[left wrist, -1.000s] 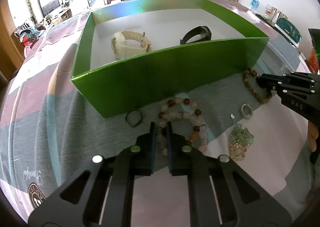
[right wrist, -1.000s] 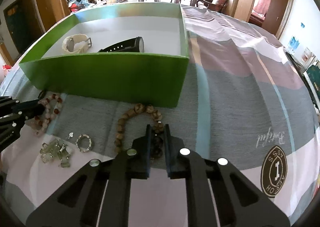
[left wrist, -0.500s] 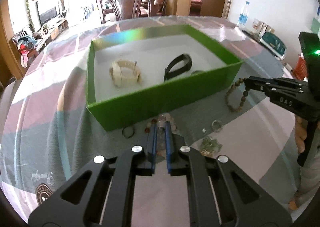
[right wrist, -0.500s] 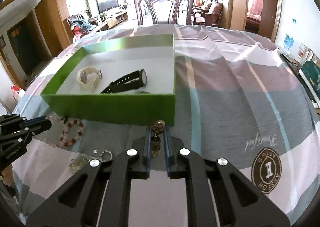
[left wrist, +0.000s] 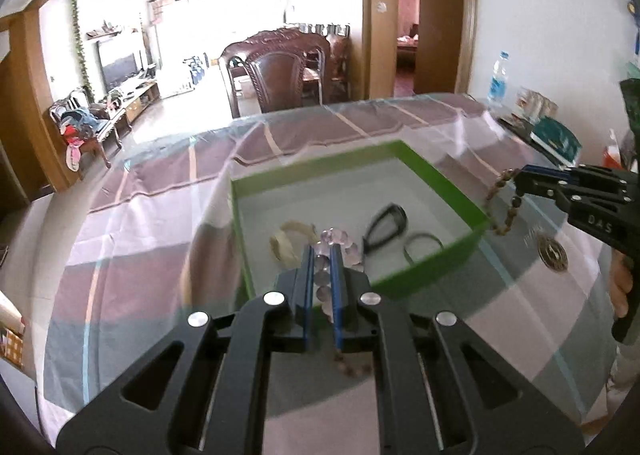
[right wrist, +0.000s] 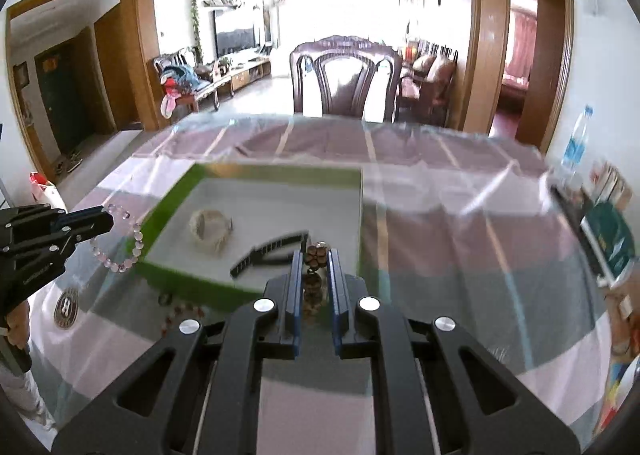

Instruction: Organize jewelry

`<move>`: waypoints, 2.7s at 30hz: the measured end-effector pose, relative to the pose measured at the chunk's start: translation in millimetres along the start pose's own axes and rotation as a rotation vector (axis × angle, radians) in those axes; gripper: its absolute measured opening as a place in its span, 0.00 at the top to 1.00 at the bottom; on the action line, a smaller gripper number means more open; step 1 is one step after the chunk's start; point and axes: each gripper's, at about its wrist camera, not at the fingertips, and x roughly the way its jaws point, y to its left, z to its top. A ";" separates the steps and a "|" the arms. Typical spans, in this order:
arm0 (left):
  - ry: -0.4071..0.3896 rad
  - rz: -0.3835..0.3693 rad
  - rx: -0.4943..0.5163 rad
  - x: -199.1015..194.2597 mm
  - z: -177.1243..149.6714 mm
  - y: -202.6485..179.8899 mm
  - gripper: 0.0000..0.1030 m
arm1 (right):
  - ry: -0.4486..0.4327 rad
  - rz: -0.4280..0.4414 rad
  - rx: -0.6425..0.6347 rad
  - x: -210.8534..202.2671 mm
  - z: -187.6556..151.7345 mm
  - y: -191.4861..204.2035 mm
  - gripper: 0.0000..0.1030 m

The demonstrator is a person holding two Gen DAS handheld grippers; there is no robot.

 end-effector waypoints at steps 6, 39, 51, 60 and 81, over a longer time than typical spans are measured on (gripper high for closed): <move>0.030 0.038 -0.024 32.4 6.3 8.9 0.92 | 0.053 -0.028 -0.012 36.9 5.3 6.3 0.88; 0.146 0.006 0.056 60.0 -49.9 -21.3 0.54 | 0.260 0.164 -0.152 45.8 -70.1 58.2 0.57; 0.240 -0.049 0.050 84.2 -76.1 -23.3 0.53 | 0.382 0.341 -0.100 72.6 -98.8 71.1 0.57; 0.290 -0.064 0.037 97.4 -85.9 -21.1 0.51 | 0.370 0.352 -0.131 79.4 -103.5 78.9 0.57; 0.314 -0.087 0.030 99.5 -90.4 -19.8 0.52 | 0.357 0.342 -0.122 81.5 -103.3 75.8 0.74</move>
